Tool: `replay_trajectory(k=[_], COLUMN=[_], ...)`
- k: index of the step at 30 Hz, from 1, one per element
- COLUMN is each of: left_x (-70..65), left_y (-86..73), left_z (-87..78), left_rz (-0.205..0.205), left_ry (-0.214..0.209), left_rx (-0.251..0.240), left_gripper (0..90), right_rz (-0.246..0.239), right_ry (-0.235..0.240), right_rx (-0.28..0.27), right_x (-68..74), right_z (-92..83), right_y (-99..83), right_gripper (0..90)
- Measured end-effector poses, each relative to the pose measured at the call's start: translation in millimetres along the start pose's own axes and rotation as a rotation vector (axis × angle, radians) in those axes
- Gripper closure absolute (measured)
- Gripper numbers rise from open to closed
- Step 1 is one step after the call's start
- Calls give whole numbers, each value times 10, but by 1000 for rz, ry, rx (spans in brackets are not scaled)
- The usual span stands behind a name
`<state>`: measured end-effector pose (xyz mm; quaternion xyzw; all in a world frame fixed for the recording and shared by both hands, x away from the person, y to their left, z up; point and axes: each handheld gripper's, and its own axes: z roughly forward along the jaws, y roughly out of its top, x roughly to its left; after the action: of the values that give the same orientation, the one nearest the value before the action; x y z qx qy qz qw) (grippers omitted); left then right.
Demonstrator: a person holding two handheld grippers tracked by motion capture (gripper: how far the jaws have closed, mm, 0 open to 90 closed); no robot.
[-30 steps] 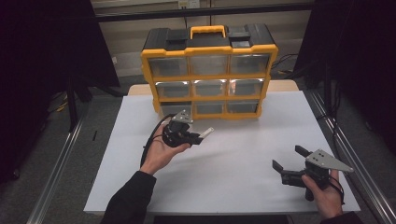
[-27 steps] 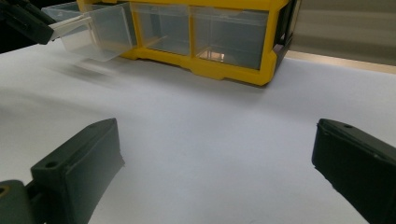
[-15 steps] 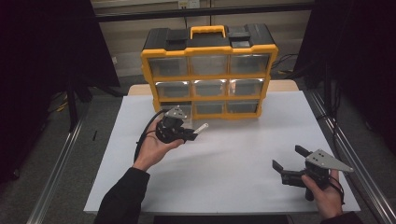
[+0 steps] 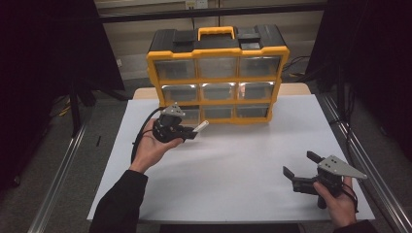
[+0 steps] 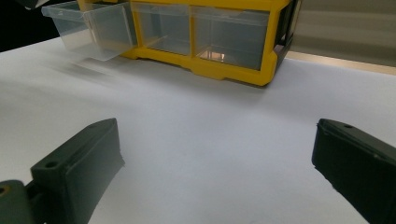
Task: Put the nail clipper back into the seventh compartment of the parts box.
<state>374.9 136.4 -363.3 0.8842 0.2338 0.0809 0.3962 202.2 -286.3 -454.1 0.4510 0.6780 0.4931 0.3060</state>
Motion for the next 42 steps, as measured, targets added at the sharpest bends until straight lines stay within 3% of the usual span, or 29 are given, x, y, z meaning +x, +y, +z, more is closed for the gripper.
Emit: replay_trajectory(k=[8, 12, 14, 16, 18, 19, 20, 21, 23, 24, 25, 30, 37, 42], left_x=[96, 155, 170, 207, 225, 267, 266, 272, 301, 297, 322, 385, 473, 540], left_y=[41, 72, 81, 94, 99, 111, 112, 117, 131, 135, 144, 131, 132, 189], left_z=[-113, -161, -166, -191, -197, -230, -228, -224, -237, -222, -232, -221, -212, -213], left_rz=[-15, 1, -10, 10, -13, 31, -4, -15, -1, -28, -5, -33, -47, -21], left_ry=[23, 33, 47, 52, 53, 62, 62, 70, 76, 73, 79, 76, 91, 100], left_rx=[-9, 9, 2, 18, 3, 36, 17, 6, 22, 4, 23, 7, 29, 84], left_gripper=[779, 779, 779, 778, 779, 779, 779, 779, 779, 778, 778, 779, 778, 778], right_rz=[0, -1, -1, -1, 0, -1, 0, 0, 1, 1, -1, 1, 1, 0], right_ry=[1, -1, -1, -1, 0, 0, 0, 0, 1, 0, 1, 0, 1, 2], right_rx=[1, -2, -2, -2, -1, 0, 0, 0, 2, 1, 0, -1, 0, -1], right_x=[0, 1, 1, 1, 2, 1, 0, -1, 1, 1, 1, -1, -1, -3], right_z=[2, 4, 4, 4, 3, 3, 4, 4, 5, 7, 7, 2, 7, 8], right_y=[0, 0, 0, 0, 0, 0, -1, 0, 0, 1, 1, 0, 3, 3], right_gripper=[13, 13, 13, 13, 13, 13, 13, 13, 13, 13, 13, 13, 13, 13])
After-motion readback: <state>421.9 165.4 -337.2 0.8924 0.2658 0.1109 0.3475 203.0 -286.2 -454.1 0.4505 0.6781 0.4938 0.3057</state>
